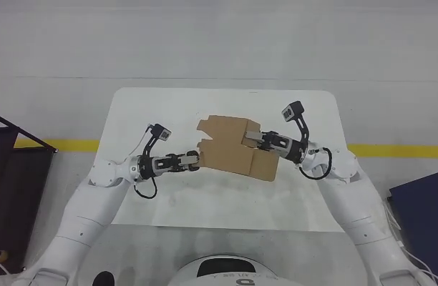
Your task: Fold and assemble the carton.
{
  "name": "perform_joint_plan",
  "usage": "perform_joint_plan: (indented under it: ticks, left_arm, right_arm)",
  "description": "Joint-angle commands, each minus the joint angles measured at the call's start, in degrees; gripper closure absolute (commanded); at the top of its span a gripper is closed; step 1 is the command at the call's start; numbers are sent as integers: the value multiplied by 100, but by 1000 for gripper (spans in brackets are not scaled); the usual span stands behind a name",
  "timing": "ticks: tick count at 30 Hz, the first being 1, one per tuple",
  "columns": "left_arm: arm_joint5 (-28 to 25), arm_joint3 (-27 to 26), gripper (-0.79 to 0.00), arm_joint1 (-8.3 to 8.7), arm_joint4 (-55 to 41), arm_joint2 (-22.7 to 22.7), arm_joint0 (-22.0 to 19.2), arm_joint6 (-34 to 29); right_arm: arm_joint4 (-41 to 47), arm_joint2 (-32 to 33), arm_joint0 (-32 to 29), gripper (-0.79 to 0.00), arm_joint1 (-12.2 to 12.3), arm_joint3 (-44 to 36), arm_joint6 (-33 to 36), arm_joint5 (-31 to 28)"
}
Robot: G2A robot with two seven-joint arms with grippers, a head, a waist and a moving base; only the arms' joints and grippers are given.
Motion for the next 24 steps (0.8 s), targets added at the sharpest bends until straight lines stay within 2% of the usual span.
perform_joint_plan:
  ticks: [1,2,4,8,15,19,24]
  left_arm:
    - [3,-17,-209,18,-113,48,-18,-3]
    - [0,-18,-228,26,-154,71,-31,0]
    - [-28,-1,-345,34,-315,110,-49,28]
    - [12,65,-376,50,-516,183,-101,-12]
    - [104,125,-336,51,-759,312,-166,-104]
    - [133,142,-222,55,-875,316,-180,-133]
    - [201,193,-256,68,-901,306,-157,-201]
  right_arm:
    - [-8,-12,-3,0,1,-10,-11,12]
    - [-17,-20,-2,0,2,-18,-11,14]
    - [-31,-33,-3,0,3,-32,-24,3]
    - [-106,-44,-6,0,10,-52,-56,-3]
    - [-167,-45,-38,0,24,-108,-104,-18]
    - [-109,-22,-63,0,31,-132,-118,-37]
    - [-102,-16,-69,0,38,-138,-156,-36]
